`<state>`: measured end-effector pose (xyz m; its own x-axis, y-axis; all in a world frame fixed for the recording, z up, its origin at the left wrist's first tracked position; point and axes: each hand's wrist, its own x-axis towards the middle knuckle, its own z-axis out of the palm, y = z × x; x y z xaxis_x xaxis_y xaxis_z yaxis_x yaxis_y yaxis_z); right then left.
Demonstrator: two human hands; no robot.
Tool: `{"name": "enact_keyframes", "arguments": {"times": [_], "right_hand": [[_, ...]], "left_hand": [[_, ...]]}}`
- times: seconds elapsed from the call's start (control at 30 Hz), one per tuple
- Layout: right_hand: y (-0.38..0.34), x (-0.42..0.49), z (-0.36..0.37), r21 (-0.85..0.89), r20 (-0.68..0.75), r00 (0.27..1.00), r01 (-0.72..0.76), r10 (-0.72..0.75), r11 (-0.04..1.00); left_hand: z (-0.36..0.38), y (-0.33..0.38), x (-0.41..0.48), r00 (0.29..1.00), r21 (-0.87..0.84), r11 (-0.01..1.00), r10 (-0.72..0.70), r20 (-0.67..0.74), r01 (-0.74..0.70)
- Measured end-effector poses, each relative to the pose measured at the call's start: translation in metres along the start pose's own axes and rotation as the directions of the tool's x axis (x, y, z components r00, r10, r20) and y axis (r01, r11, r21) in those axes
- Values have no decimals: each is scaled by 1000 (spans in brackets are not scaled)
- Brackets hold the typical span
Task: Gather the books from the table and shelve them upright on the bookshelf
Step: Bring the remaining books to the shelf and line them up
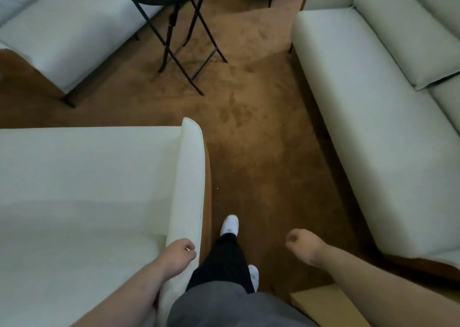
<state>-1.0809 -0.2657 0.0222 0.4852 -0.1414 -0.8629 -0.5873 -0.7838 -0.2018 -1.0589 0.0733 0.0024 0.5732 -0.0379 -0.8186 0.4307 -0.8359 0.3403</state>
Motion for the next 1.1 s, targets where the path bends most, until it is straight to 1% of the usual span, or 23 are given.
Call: {"name": "enact_keyframes", "arguments": {"times": [0.1,0.2,0.3,0.37,0.43,0.53,0.63,0.73,0.87,0.93,1.0,1.1], "right_hand": [[-11,31,-42,-17,9,999,-38,38,999],[-23,65,-91,-77,28,995,-93,96,993],[-44,90,-146,-73,39,986,-157,160,985],[-66,107,-182,-42,35,984,-174,176,984],[-94,124,-218,13,21,988,-150,150,989],[-141,148,-270,74,-8,998,-54,55,996],[-181,177,-317,74,2,999,32,-32,997],[-205,210,-362,56,49,997,63,-66,996],[-218,257,-432,-19,99,992,82,-80,996],[-220,281,-471,-52,108,993,60,-54,997],[-222,303,-511,-70,114,993,47,-39,996],[-233,334,-570,-117,119,992,53,-39,992]], "left_hand": [[-32,17,40,999,-5,999,-33,6,33],[-68,38,83,998,-24,998,-63,27,64],[-113,68,121,997,23,999,-45,60,44],[-148,92,146,997,51,998,-34,75,30],[-186,119,171,998,82,997,-14,53,9],[-244,173,201,1000,77,997,3,-6,-2],[-288,226,227,996,-1,999,44,-79,-44],[-313,268,251,993,-72,995,59,-103,-67],[-331,310,280,998,-136,990,16,-60,-24],[-343,335,295,998,-169,985,-46,-41,39],[-360,364,311,995,-168,982,-95,-21,90],[-389,409,335,992,-182,975,-129,-3,126]]}}
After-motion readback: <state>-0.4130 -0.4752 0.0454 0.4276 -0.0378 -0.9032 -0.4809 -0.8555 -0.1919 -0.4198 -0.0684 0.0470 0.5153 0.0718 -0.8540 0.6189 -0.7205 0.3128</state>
